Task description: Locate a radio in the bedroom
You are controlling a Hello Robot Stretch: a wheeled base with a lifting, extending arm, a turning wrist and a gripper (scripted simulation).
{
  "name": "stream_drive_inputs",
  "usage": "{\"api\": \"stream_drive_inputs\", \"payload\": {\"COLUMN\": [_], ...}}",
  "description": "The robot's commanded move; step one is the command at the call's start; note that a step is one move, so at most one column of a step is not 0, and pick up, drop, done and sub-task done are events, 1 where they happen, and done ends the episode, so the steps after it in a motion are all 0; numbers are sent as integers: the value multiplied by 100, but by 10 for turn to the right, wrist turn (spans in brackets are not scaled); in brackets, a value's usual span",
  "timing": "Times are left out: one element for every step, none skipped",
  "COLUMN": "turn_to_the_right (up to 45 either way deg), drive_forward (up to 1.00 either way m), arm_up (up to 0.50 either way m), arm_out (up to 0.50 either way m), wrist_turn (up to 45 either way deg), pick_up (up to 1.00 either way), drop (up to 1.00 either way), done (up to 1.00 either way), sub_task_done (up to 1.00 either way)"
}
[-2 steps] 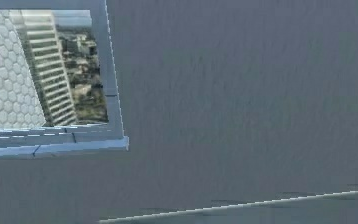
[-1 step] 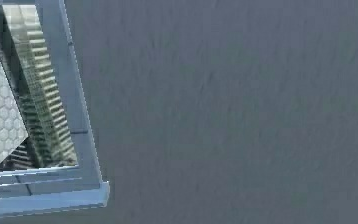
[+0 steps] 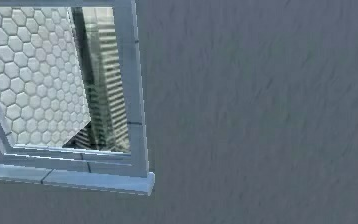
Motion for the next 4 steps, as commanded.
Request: {"api": "stream_drive_inputs", "payload": {"turn_to_the_right": [0,-450,-360,0], "drive_forward": [35,0,0,100], "arm_up": [0,0,0,0], "arm_out": [0,0,0,0], "wrist_turn": [0,0,0,0], "pick_up": [0,0,0,0], "drop": [0,0,0,0], "done": [0,0,0,0], "sub_task_done": [0,0,0,0]}}
